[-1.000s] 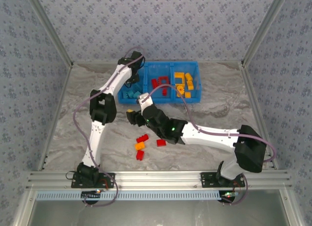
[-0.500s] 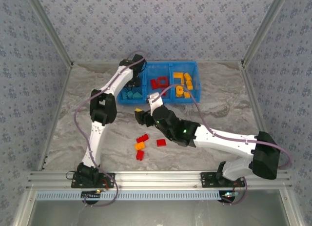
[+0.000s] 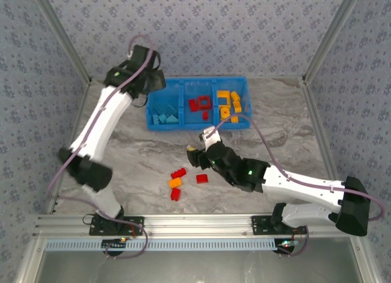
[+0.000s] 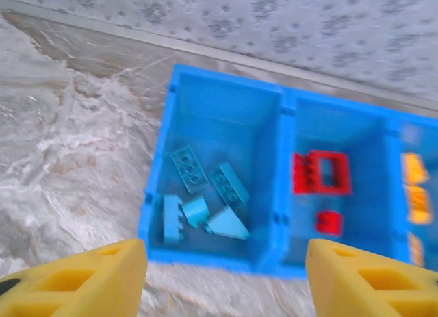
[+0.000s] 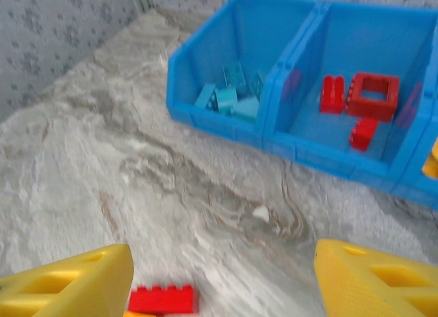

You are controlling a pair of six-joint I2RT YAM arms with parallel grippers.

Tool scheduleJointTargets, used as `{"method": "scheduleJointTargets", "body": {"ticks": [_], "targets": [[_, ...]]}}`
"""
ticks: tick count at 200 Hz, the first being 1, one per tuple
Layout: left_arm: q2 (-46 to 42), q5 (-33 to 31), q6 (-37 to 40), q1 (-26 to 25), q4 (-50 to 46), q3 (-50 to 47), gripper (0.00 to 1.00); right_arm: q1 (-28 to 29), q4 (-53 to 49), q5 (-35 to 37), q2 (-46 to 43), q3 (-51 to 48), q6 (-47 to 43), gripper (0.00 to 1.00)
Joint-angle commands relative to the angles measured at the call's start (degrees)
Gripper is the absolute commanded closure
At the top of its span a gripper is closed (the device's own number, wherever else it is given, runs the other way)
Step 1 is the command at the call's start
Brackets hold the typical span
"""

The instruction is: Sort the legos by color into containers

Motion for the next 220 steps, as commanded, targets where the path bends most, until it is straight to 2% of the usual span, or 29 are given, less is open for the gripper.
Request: {"method": "scheduleJointTargets", "body": {"ticks": [1, 45, 79, 106, 135, 154, 183, 220], "targets": [[-9.9, 9.9, 2.3, -1.1, 3.3, -11.0, 0.31, 0.8, -6.6, 2.2, -1.6, -0.9, 2.5, 0.28], [-30.3, 22.6, 1.8, -2.0, 2.6, -31.3, 0.25, 0.9, -15.7, 4.1, -5.8, -0.7, 2.8, 0.28], [-40.0, 31.3, 0.5, -2.4, 3.0, -41.1, 0.24, 0.8, -22.4, 5.7, -8.7, 0.2, 3.8, 0.28], [-43.3, 32.9, -0.1, -2.5, 1.6, -44.0, 0.24, 0.8, -23.9, 3.2, -9.9, -0.4, 2.8, 0.28], [-44.5, 35.9, -0.3, -2.5, 2.2, -46.2, 0.24, 0.3, -25.0, -7.6, -7.5, -1.2, -1.7, 0.23], [-44.9, 39.6, 0.1, -2.5, 4.1, -48.3, 0.24, 0.1, -27.2, -13.0, -2.8, -0.3, -5.6, 0.21], [-46.7, 43.5, 0.0, -2.5, 5.8, -51.6, 0.24, -0.4, -31.3, -14.2, 4.6, 2.4, -11.3, 0.17], [-49.0, 44.2, -0.4, -2.5, 4.7, -54.0, 0.24, -4.6, -32.1, -18.8, 13.8, 6.8, -17.3, 0.15]]}}
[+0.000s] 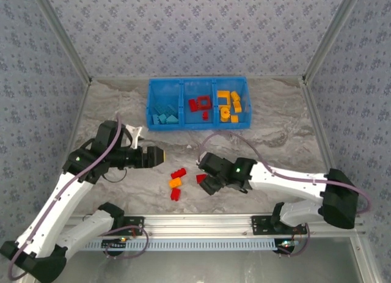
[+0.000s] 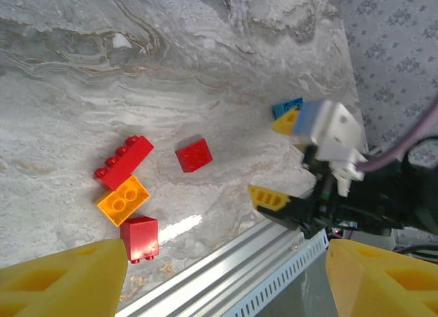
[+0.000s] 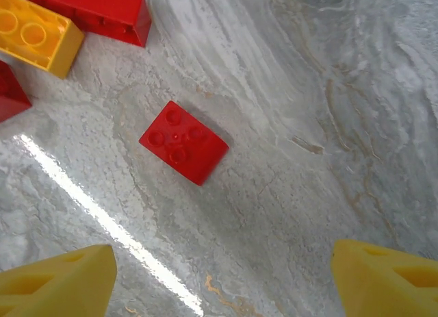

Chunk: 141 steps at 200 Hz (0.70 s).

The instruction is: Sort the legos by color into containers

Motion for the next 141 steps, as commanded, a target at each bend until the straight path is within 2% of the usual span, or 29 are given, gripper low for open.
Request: {"method": "scheduleJointTargets", "body": {"ticks": [1, 18, 50, 95, 141], "targets": [[-2.1, 2.9, -0.5, -0.2, 1.0, -0.7, 0.24, -3.0, -2.8, -4.9, 4.6, 4.3, -6.3, 0.15], [-2.6, 2.7, -1.0, -0.3, 1.2, -1.2, 0.23, -5.3, -4.1, -7.8, 10.0, 7.4, -7.9, 0.16], [-2.8, 4.0, -0.9, -0.3, 1.7, -0.9, 0.24, -4.7, -5.7, -9.0, 17.2, 11.7, -9.5, 0.17], [-5.2, 7.8, -1.0, -0.3, 2.7, -2.3, 0.23, -3.9, -7.6, -5.4, 25.6, 15.8, -11.5, 0.17], [-7.3, 7.6, -0.4, -0.3, 0.0, -2.1, 0.23, -4.2, -9.0, -3.2, 32.1, 20.5, -13.7, 0.21]]}}
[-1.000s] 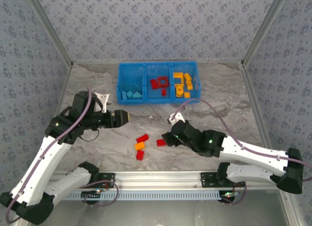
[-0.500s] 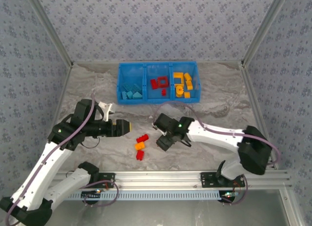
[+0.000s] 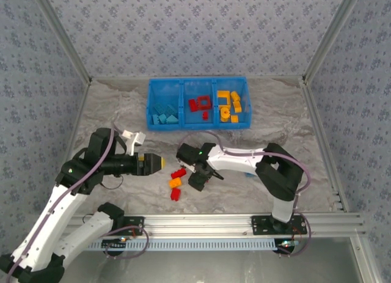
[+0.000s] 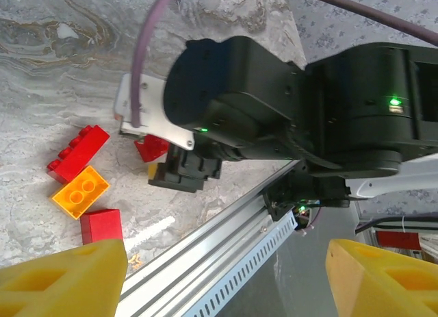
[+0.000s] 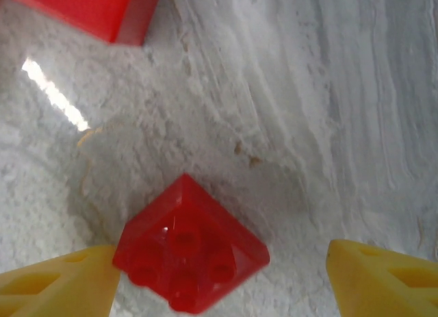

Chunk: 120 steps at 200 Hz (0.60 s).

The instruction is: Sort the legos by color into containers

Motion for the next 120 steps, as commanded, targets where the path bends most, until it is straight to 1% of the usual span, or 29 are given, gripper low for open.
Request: {"method": "scheduleJointTargets", "body": {"ticks": [1, 26, 55, 120], "targets": [[-1.2, 1.6, 0.3, -0.2, -1.1, 0.4, 0.24, -0.3, -3.1, 2.3, 2.6, 2.8, -2.3, 0.21], [-1.4, 1.6, -0.2, -0.2, -0.6, 0.6, 0.24, -1.8, -2.7, 2.5, 3.1, 3.2, -1.6, 0.27], [-0.7, 1.9, -0.4, -0.3, 0.3, 0.7, 0.23, -4.6, -2.8, -0.2, 3.2, 3.3, -0.1, 0.36], [-0.3, 3.0, -1.8, -0.2, 2.7, -0.9, 0.24, -7.5, -1.1, -4.9, 0.9, 0.2, 2.7, 0.47]]}}
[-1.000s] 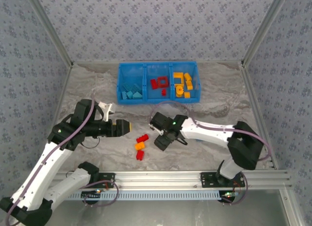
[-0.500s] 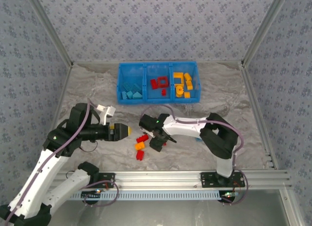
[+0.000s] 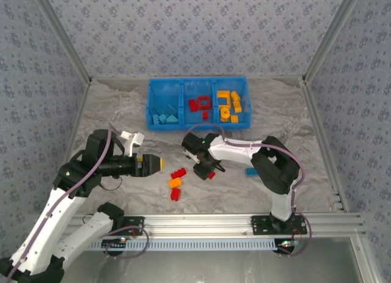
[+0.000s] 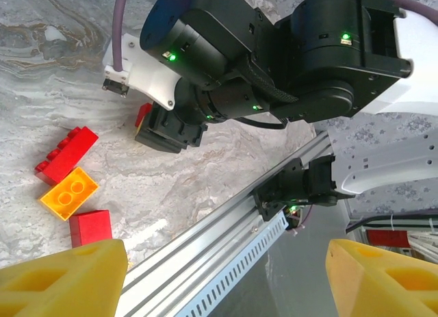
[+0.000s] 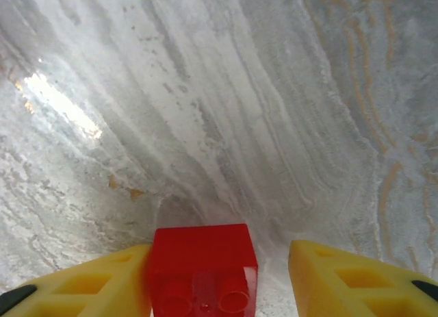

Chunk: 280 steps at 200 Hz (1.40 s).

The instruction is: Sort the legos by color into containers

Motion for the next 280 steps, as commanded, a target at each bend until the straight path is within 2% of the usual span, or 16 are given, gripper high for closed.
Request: {"method": "scheduleJointTargets", "body": {"ticks": [1, 24, 47, 68, 85, 110, 133, 148, 177, 208, 251, 280], "targets": [[0.2, 1.8, -0.7, -0.3, 1.8, -0.7, 0.24, -0.6, -0.5, -2.7, -1.5, -1.3, 2.0, 0.47], [0.1, 1.9, -0.9, -0.3, 2.4, -1.0, 0.24, -0.9, -0.2, -2.9, -2.2, -3.4, 2.9, 0.53], [0.4, 1.7, -1.1, -0.2, 3.0, -1.1, 0.24, -1.1, 0.5, -1.9, -2.9, -4.1, 3.4, 0.65], [1.2, 0.8, -1.7, -0.3, 4.2, -0.6, 0.24, -1.3, 0.9, 0.4, -6.1, -3.7, 4.5, 0.70], [2.7, -2.0, -2.3, -0.3, 4.6, 0.8, 0.24, -2.9, 0.7, 1.9, -10.2, -2.3, 6.0, 0.72], [6.5, -8.3, -1.5, -0.3, 4.6, 4.4, 0.24, -7.0, -0.5, 2.2, -11.6, 6.5, 7.0, 0.72], [10.5, -18.5, -1.8, -0.3, 4.6, 8.8, 0.24, -10.3, -1.2, 2.3, -7.2, 16.1, 8.2, 0.74], [13.4, -22.9, -2.4, -0.3, 5.7, 10.9, 0.24, -12.3, -1.1, 2.2, -3.1, 22.8, 9.7, 0.74], [18.8, -23.6, -2.8, -1.0, 10.9, 13.4, 0.26, -15.7, 1.8, -0.5, 5.2, 32.4, 12.5, 0.74], [23.7, -26.0, -2.5, -3.0, 11.1, 16.1, 0.27, -18.3, 2.3, -3.7, 14.3, 41.7, 15.2, 0.74], [27.0, -30.4, -2.6, -6.1, 13.2, 18.1, 0.27, -19.6, 5.1, -9.0, 23.5, 47.7, 17.9, 0.74], [29.3, -36.4, -2.1, -10.5, 11.8, 19.6, 0.28, -20.7, 7.2, -12.7, 26.8, 48.5, 19.7, 0.74]]}}
